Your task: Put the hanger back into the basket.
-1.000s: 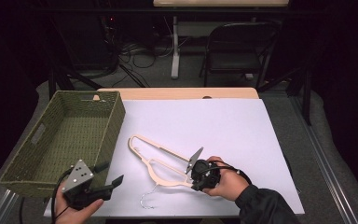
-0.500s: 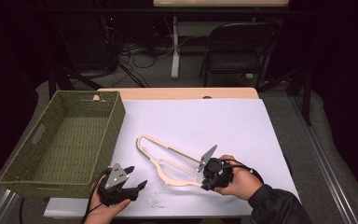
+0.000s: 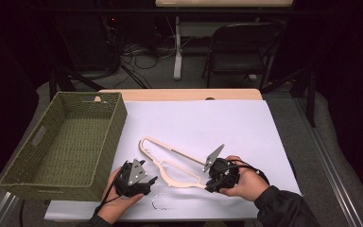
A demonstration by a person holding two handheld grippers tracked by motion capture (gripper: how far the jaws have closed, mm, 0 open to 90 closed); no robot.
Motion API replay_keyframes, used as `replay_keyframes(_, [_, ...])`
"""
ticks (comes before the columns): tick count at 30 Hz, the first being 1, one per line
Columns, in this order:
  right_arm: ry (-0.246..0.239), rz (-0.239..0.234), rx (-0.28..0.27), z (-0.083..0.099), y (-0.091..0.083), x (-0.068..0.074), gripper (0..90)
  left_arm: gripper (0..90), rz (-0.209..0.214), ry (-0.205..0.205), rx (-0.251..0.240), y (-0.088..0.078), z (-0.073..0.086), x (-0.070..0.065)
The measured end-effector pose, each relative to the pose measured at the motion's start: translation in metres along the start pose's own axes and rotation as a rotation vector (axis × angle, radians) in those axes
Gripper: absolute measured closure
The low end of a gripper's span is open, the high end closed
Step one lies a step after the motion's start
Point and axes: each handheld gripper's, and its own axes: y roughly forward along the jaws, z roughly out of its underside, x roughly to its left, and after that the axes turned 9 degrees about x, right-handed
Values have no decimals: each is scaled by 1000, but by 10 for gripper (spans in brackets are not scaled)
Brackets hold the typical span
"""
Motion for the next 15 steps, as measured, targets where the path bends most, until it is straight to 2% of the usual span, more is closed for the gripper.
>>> replay_keyframes(1, [0,-4,-4,0,-1,-1,802,286,-3,13,6,2,-1,1])
replay_keyframes(6, [7,-19,-14,1,-3,-4,802,279,3,17,11,9,-4,5])
replay_keyframes(12, [4,-25,-17,1,-3,-5,802,272,-1,43,8,16,-7,6])
replay_keyframes(15, [2,-23,-24,1,-4,-5,802,272,-15,80,-2,21,-8,4])
